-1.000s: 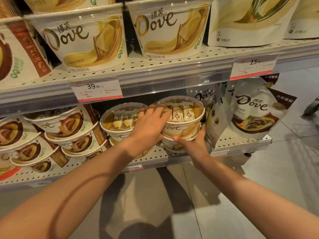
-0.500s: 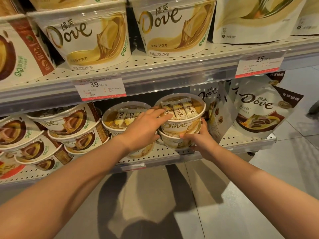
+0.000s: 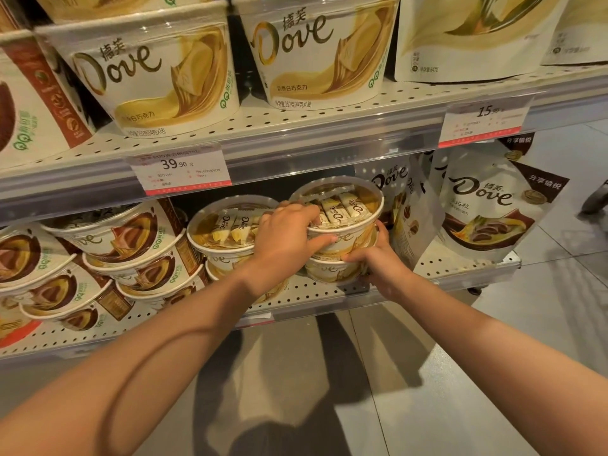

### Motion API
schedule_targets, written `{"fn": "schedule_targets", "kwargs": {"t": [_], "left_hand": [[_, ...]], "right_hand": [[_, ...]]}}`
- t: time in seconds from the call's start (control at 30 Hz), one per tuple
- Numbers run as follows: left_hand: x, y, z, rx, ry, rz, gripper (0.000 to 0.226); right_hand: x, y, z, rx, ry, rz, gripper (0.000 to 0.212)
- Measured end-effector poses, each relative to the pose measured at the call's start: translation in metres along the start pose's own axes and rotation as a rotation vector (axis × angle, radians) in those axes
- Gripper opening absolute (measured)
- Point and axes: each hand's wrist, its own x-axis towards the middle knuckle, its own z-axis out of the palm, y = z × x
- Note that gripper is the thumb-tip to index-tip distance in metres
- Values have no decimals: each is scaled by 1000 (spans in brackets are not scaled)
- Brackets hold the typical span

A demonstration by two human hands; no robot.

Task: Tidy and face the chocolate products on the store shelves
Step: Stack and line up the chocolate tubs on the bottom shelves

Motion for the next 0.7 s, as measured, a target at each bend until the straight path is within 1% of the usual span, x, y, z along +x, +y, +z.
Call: {"fn": "schedule_targets", "kwargs": {"t": [0.17, 0.23, 0.3, 0.43, 0.5, 0.57, 0.63, 0.7], "left_hand": [[0, 2, 3, 16, 28, -14, 31], [0, 2, 4, 17, 29, -12, 31], [0, 1, 4, 23, 19, -16, 31], [-1, 3, 2, 12, 3, -19, 29], [-1, 7, -1, -5, -21, -18, 28], [-3, 8, -6, -5, -52, -34, 30], [-3, 13, -9, 5, -88, -61, 35], [-3, 31, -10, -49, -112, -83, 44]], "right_hand": [[0, -2, 7, 7, 57, -24, 103], [-2, -3, 7, -10, 53, -25, 105], [-7, -4, 8, -49, 49, -35, 102], [-25, -9, 8, -225, 99, -172, 77], [-36, -12, 4, -262, 93, -227, 68], [-46, -15, 5, -353, 65, -289, 62], [-61, -20, 1, -435, 29, -365, 56], [-80, -30, -10, -434, 1, -480, 48]]}}
